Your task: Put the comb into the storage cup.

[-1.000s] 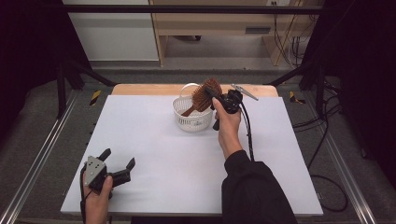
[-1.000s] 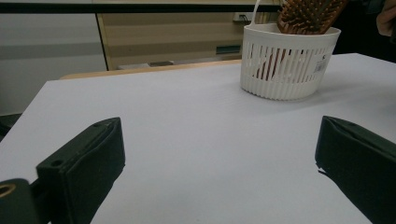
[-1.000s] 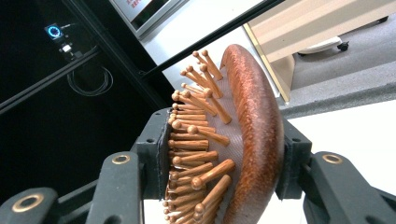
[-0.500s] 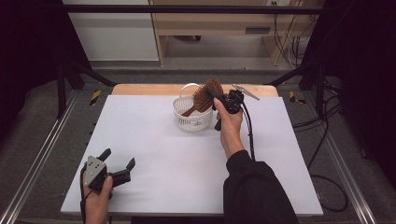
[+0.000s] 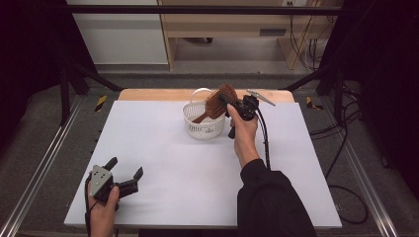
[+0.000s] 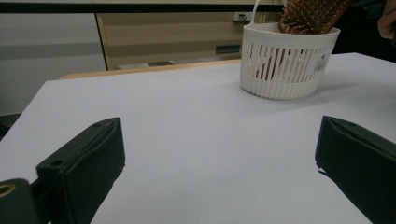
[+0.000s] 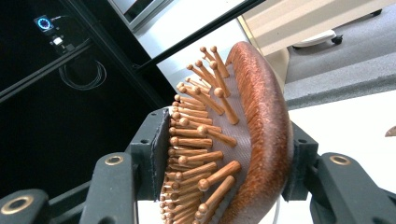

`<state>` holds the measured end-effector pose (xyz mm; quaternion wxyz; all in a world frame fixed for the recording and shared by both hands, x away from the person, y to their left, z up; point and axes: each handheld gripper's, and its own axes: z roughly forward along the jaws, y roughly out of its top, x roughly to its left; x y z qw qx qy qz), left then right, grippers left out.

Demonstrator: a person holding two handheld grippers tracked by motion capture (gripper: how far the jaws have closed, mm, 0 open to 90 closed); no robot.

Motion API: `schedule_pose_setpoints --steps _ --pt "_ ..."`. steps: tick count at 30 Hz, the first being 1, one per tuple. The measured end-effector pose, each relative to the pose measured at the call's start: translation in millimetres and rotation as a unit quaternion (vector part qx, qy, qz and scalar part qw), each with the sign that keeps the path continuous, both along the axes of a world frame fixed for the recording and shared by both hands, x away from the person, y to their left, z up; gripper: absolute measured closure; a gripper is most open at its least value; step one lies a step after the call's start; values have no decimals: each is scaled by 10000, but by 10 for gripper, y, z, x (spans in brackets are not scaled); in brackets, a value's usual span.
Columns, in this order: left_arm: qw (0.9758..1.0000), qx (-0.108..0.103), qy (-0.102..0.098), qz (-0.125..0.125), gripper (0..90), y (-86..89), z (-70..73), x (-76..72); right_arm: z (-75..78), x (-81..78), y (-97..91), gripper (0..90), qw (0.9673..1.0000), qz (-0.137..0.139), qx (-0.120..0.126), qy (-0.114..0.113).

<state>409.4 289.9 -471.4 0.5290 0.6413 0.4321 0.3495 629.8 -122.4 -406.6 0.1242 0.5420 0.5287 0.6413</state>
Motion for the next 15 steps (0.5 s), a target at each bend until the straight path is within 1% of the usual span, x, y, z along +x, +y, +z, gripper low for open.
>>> schedule_pose_setpoints --steps 2,6,15 --pt "10000 -2 -1 0 15 0 0 0 4 -3 -1 449 10000 10 23 34" --pt "10000 1 1 0 15 0 0 0 -1 2 -3 447 10000 8 -10 -1" --pt "10000 -3 -1 -2 15 0 0 0 -11 10 -17 438 10000 6 -31 28"
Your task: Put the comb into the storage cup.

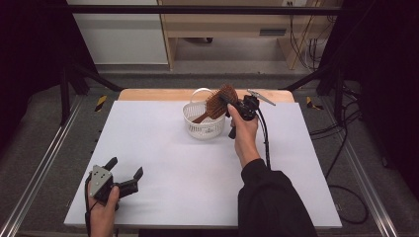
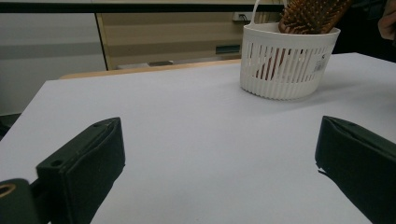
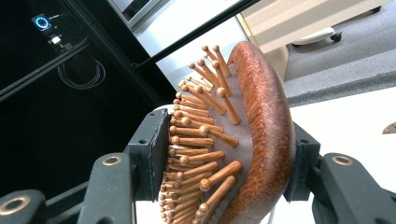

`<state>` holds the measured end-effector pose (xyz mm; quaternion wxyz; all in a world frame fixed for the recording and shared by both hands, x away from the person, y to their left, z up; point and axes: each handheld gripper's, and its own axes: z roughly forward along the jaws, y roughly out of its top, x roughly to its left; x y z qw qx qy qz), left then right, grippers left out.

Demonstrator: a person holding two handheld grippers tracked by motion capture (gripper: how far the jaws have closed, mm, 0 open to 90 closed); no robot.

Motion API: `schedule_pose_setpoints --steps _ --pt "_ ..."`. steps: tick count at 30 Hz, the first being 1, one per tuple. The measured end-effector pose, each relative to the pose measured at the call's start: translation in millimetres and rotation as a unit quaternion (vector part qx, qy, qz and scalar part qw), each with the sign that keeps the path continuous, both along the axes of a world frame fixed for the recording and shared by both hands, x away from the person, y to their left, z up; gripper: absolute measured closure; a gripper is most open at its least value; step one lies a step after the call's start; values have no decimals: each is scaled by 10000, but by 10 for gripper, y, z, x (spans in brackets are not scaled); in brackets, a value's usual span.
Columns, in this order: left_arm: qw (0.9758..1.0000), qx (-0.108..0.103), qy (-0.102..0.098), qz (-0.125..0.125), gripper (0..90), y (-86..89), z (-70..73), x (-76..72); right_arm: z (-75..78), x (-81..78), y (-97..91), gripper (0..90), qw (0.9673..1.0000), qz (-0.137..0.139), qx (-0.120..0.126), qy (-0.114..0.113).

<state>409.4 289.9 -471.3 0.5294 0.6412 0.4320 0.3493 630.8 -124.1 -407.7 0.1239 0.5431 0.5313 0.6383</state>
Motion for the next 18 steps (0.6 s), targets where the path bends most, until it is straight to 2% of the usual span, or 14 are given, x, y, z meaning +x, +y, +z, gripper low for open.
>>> schedule_pose_setpoints --steps 18 --pt "10000 -6 1 3 15 1 0 1 -14 5 -14 426 10000 -3 14 76"
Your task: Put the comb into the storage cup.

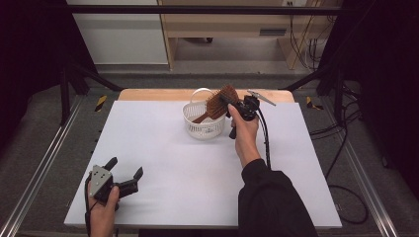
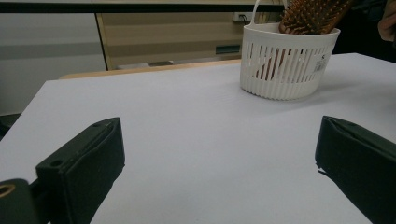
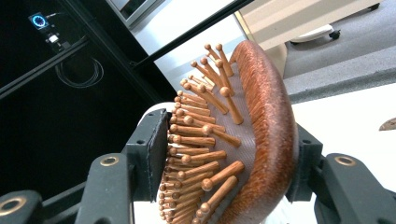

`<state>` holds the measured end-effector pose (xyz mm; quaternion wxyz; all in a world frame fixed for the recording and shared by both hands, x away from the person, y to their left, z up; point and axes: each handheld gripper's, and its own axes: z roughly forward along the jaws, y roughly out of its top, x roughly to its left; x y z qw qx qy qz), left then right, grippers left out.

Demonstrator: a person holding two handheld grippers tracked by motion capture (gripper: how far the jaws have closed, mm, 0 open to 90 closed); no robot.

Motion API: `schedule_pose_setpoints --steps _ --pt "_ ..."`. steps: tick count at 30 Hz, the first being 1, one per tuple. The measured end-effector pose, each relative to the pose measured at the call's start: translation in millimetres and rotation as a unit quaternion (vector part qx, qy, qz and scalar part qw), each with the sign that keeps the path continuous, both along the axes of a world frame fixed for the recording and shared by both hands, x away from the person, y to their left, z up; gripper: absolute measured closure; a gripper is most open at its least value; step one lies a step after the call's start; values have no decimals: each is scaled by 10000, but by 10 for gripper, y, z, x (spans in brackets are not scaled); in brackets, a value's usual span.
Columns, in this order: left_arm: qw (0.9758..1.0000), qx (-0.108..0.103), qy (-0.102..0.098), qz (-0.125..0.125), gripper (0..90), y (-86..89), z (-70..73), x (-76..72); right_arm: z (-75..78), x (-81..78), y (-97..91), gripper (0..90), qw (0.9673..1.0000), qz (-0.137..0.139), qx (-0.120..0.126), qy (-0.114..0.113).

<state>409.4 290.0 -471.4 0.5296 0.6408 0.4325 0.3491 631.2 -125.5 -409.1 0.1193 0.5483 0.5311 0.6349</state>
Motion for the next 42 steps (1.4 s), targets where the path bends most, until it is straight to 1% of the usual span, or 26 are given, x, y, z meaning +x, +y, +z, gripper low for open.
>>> schedule_pose_setpoints --steps 9,27,38,42 --pt "10000 0 -1 0 15 0 0 0 -10 8 -9 417 10000 -11 -35 3" --pt "10000 9 2 -4 15 -3 0 0 -35 13 -42 380 9999 21 -74 114" --pt "10000 11 3 -6 15 -5 -1 0 -69 23 -63 332 9997 14 -114 193" --pt "10000 16 2 -10 15 -6 -1 0 -74 26 -65 294 9996 20 -131 242"
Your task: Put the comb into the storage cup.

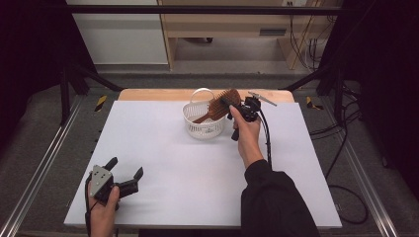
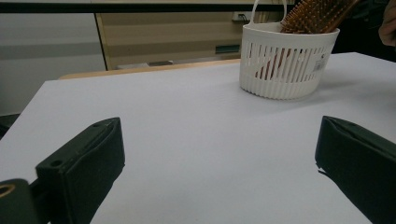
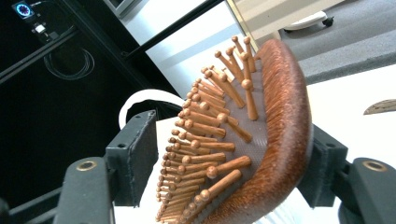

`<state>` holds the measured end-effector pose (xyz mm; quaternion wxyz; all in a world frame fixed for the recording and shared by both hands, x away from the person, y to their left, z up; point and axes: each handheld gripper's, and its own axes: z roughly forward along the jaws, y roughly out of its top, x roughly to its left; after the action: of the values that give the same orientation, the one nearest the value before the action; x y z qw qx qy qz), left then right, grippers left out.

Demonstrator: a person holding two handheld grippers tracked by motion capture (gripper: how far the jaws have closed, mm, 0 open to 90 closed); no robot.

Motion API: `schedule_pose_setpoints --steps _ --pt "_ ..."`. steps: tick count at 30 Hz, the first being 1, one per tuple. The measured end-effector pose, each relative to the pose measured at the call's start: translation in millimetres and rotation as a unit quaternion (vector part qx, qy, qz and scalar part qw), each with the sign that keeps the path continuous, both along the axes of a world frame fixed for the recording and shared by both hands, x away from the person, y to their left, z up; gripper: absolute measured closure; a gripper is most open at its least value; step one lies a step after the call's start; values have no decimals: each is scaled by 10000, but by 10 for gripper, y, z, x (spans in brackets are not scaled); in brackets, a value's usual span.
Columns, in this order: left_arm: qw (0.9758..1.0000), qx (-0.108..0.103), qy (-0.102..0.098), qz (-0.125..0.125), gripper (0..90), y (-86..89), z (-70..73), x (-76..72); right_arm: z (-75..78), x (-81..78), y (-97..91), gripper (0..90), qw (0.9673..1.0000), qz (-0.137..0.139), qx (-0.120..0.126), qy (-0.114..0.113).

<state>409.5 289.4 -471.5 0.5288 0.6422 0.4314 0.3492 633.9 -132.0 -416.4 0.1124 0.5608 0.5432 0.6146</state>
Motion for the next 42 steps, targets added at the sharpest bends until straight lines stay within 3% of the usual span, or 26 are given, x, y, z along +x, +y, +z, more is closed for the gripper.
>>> schedule_pose_setpoints --steps 4,11,21,29,42 --pt "10000 -1 1 -1 15 -2 0 0 -11 2 -3 263 10000 21 -37 12" --pt "10000 0 -2 1 15 -2 0 -1 15 -10 29 134 9995 -27 -329 0" --pt "10000 -11 1 -7 14 -2 0 0 42 -27 3 97 9980 -132 -613 -106" --pt "10000 -9 0 -1 14 -3 -1 1 83 -73 -6 80 9931 -262 -1122 -235" --pt "10000 5 -33 17 14 -2 5 -8 294 -230 -171 93 9862 -371 -1474 -651"
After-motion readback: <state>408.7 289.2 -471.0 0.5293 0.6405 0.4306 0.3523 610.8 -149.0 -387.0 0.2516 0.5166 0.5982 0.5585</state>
